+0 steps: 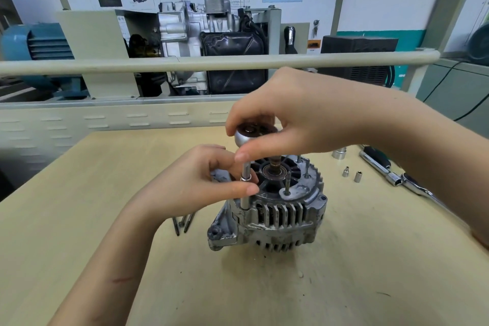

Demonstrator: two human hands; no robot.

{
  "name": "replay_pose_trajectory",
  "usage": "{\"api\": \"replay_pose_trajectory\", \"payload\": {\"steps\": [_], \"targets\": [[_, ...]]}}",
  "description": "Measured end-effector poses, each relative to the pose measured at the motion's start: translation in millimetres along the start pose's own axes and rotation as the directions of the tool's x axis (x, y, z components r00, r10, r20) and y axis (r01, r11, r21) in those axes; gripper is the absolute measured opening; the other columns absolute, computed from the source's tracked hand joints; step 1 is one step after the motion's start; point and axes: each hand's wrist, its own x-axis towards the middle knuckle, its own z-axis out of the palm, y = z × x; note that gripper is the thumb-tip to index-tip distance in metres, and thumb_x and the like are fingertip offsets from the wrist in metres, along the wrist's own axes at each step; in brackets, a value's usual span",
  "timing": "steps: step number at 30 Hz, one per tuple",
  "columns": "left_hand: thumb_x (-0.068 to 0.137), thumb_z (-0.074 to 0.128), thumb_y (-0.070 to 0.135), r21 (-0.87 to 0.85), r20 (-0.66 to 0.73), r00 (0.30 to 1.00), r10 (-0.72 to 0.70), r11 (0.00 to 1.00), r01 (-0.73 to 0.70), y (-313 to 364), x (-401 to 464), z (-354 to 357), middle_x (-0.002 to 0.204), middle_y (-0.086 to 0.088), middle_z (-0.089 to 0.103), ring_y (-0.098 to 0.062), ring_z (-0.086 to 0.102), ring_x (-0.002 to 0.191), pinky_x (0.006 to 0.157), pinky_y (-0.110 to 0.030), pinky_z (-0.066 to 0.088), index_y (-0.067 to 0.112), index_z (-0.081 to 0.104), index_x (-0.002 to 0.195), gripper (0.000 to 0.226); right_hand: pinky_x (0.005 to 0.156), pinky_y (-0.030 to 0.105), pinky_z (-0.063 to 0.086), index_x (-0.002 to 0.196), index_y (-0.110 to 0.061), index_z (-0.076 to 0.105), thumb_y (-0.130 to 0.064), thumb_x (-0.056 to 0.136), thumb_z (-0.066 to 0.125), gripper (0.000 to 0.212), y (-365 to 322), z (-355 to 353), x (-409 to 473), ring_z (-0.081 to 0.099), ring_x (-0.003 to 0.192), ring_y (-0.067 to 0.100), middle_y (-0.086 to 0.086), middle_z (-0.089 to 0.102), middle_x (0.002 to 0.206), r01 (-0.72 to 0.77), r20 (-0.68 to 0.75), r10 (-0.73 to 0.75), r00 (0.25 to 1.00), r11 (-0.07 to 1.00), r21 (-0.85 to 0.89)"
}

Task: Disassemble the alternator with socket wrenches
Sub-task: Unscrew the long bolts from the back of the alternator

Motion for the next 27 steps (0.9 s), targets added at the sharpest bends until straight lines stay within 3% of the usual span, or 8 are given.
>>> {"api": "replay_pose_trajectory", "payload": {"steps": [5,8,10,14,17,21,24,27], "targets": [[0.074,0.071,0.033,-0.063,0.082,0.996,-0.038,0.997,0.043,3.1,0.0,1.4,0.084,0.017,0.071,0.003,0.065,0.083,0.073,-0.008,0.045,0.015,0.073,0.081,0.020,0.071,0.007,0.037,0.113,-0.018,0.062,-0.028,0.089,0.057,0.027,1.4,-0.1,1.7,0.053,0.077,-0.007,-0.021,0.058,0.081,0.037,0.051,-0.040,0.998,0.998,0.043],[0.072,0.069,0.040,-0.046,0.053,0.998,-0.023,0.999,0.025,3.0,1.1,1.6,0.082,0.005,0.072,0.000,0.065,0.081,0.073,-0.009,0.045,0.001,0.072,0.078,0.040,0.070,0.002,0.032,0.114,-0.018,0.062,-0.026,0.089,0.058,0.027,3.0,-0.6,2.1,0.048,0.074,-0.015,-0.027,0.050,0.077,0.038,0.053,-0.039,0.998,0.999,0.025],[0.073,0.070,0.049,0.027,0.031,0.999,-0.020,0.999,0.019,1.6,0.7,1.9,0.080,-0.015,0.069,-0.017,0.065,0.080,0.083,-0.012,0.043,-0.006,0.066,0.071,0.055,0.069,0.006,0.036,0.111,-0.017,0.064,-0.030,0.087,0.060,0.027,3.4,-1.0,1.7,0.051,0.074,-0.007,-0.022,0.057,0.080,0.037,0.030,-0.037,0.999,0.999,0.006],[0.070,0.067,0.048,0.103,-0.015,1.000,0.011,0.995,-0.010,0.1,1.9,5.3,0.079,-0.028,0.059,-0.031,0.062,0.082,0.090,-0.017,0.041,-0.004,0.057,0.062,0.053,0.062,0.008,0.036,0.104,-0.017,0.065,-0.045,0.080,0.061,0.036,4.4,-2.6,-1.2,0.049,0.069,-0.014,-0.028,0.053,0.060,-0.023,0.005,0.023,1.000,1.000,0.016],[0.071,0.070,0.051,0.050,0.019,1.000,-0.016,0.999,0.015,2.5,2.0,4.7,0.076,-0.008,0.068,-0.012,0.066,0.084,0.082,-0.034,0.050,-0.001,0.063,0.065,0.053,0.059,0.006,0.035,0.105,-0.018,0.065,-0.045,0.081,0.062,0.036,4.1,-1.4,-2.2,0.048,0.065,-0.017,-0.020,0.049,0.055,-0.011,-0.008,0.011,1.000,1.000,0.020],[0.067,0.065,0.040,-0.043,0.059,0.998,-0.028,0.999,0.031,4.9,0.8,3.3,0.086,0.020,0.070,0.004,0.064,0.085,0.072,-0.007,0.045,0.008,0.074,0.078,0.035,0.069,0.006,0.035,0.108,-0.018,0.064,-0.031,0.086,0.062,0.026,2.1,-0.4,0.4,0.048,0.072,-0.012,-0.019,0.055,0.076,0.059,0.003,-0.059,0.998,0.998,0.015],[0.068,0.065,0.038,-0.061,0.080,0.996,-0.031,0.997,0.036,6.8,-0.8,2.7,0.088,0.020,0.070,0.005,0.064,0.086,0.072,-0.006,0.045,0.015,0.074,0.081,0.028,0.070,0.005,0.035,0.109,-0.015,0.064,-0.022,0.086,0.062,0.024,1.2,-0.6,2.1,0.048,0.072,-0.014,-0.024,0.051,0.072,0.092,0.015,-0.093,0.996,0.994,0.052],[0.066,0.064,0.041,-0.044,0.061,0.997,-0.041,0.998,0.044,6.5,-1.0,2.3,0.088,0.007,0.072,0.001,0.065,0.085,0.074,-0.011,0.047,-0.004,0.071,0.080,0.048,0.071,0.005,0.035,0.110,-0.016,0.064,-0.026,0.086,0.063,0.026,1.5,-0.1,3.4,0.046,0.072,-0.017,-0.025,0.051,0.075,0.083,0.012,-0.084,0.996,0.996,0.037]]}}
